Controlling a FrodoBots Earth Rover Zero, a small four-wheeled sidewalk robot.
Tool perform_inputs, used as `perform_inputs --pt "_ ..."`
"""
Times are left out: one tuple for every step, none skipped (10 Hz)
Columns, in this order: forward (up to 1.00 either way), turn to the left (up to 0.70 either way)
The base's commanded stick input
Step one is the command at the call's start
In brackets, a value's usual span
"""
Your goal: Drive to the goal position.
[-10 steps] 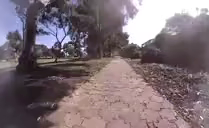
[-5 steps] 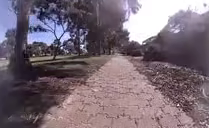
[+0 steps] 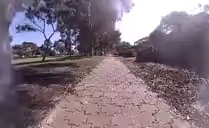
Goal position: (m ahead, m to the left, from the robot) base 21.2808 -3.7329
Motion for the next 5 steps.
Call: perform_inputs --pt "0.70 0.00" --pt "0.70 0.00" --pt "0.70 0.00" --pt "0.70 0.00" --pt "0.70 0.00"
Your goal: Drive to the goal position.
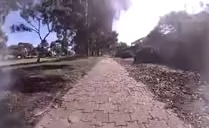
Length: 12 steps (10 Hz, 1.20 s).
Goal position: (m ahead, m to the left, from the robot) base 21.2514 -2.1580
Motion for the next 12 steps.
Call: perform_inputs --pt "0.70 0.00" --pt "0.70 0.00" --pt "0.70 0.00" --pt "0.70 0.00" --pt "0.70 0.00" --pt "0.70 0.00" --pt "0.70 0.00" --pt "0.70 0.00" --pt "0.70 0.00" --pt "0.70 0.00" --pt "0.70 0.00" --pt "0.70 0.00"
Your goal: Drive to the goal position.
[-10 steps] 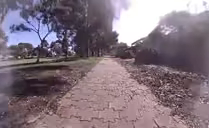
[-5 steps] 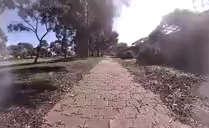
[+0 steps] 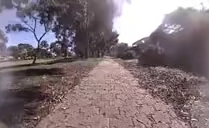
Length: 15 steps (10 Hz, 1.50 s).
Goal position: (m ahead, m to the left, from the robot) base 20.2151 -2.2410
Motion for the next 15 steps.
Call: perform_inputs --pt "0.70 0.00" --pt "0.70 0.00" --pt "0.70 0.00" --pt "0.70 0.00" --pt "0.70 0.00" --pt "0.70 0.00" --pt "0.70 0.01" --pt "0.70 0.02" --pt "0.70 0.01" --pt "0.70 0.01" --pt "0.70 0.00" --pt "0.70 0.00" --pt "0.70 0.00" --pt "0.70 0.00" --pt "0.70 0.00"
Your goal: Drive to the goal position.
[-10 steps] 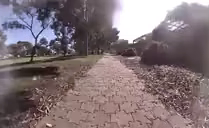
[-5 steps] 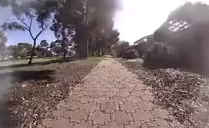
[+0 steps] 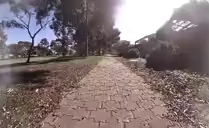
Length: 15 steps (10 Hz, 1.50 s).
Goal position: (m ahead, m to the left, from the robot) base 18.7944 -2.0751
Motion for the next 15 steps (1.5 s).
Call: perform_inputs --pt "0.70 0.00" --pt "0.70 0.00" --pt "0.70 0.00" --pt "0.70 0.00" --pt "0.70 0.00" --pt "0.70 0.00" --pt "0.70 0.00" --pt "0.70 0.00" --pt "0.70 0.00" --pt "0.70 0.00" --pt "0.70 0.02" --pt "0.70 0.01" --pt "0.70 0.00" --pt "0.70 0.00" --pt "0.70 0.00"
